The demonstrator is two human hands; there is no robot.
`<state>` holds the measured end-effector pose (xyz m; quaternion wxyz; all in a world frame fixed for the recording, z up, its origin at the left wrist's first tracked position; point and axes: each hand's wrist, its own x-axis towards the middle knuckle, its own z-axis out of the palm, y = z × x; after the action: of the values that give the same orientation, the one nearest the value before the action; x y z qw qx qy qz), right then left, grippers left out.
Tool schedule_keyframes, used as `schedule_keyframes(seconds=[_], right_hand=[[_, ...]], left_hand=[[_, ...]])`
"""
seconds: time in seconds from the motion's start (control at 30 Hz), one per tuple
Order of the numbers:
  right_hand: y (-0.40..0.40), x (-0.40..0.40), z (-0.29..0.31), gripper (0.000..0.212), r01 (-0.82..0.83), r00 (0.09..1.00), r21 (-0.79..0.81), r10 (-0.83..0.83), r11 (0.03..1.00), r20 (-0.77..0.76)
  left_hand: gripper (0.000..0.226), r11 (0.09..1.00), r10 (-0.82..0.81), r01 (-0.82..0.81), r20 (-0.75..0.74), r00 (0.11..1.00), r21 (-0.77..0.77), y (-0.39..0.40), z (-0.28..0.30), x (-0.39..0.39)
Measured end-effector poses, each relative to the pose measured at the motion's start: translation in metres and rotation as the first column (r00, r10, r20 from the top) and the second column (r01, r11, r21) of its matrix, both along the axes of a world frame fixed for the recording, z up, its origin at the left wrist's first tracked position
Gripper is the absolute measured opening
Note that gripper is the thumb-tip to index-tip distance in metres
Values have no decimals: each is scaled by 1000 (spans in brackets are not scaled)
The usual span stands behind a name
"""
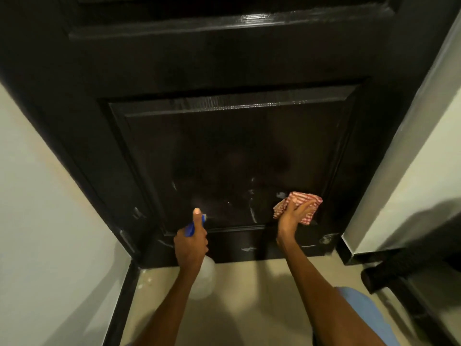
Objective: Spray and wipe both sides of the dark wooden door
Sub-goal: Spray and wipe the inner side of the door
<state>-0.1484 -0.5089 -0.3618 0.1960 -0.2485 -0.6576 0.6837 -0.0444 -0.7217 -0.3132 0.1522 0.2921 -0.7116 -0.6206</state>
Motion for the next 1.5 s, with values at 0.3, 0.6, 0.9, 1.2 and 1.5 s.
schedule_keyframes(seconds=[0.3, 0.6, 0.9, 1.2, 1.5], right_hand=[[-96, -5, -35, 76, -184, 796, 971, 603, 154, 55], [-115, -32, -52, 92, 242, 599, 555, 572, -796, 560], [-203, -35, 145, 68, 376, 637, 919, 754, -122, -161], [-213, -30, -9, 86, 363, 514, 743, 786, -562, 344], [-232, -42, -25, 82, 425, 507, 611, 735, -667, 450]], left_hand=[[52, 979, 206, -205, -115, 972, 20, -51, -7, 18], [34, 967, 253, -245, -205, 945, 66, -77, -4, 37], [52, 939, 327, -342, -369, 870, 26, -104, 21, 26], [44, 927, 342, -374, -385, 857, -11, -133, 7, 30], [41, 929, 344, -370, -385, 856, 6, -145, -10, 40]])
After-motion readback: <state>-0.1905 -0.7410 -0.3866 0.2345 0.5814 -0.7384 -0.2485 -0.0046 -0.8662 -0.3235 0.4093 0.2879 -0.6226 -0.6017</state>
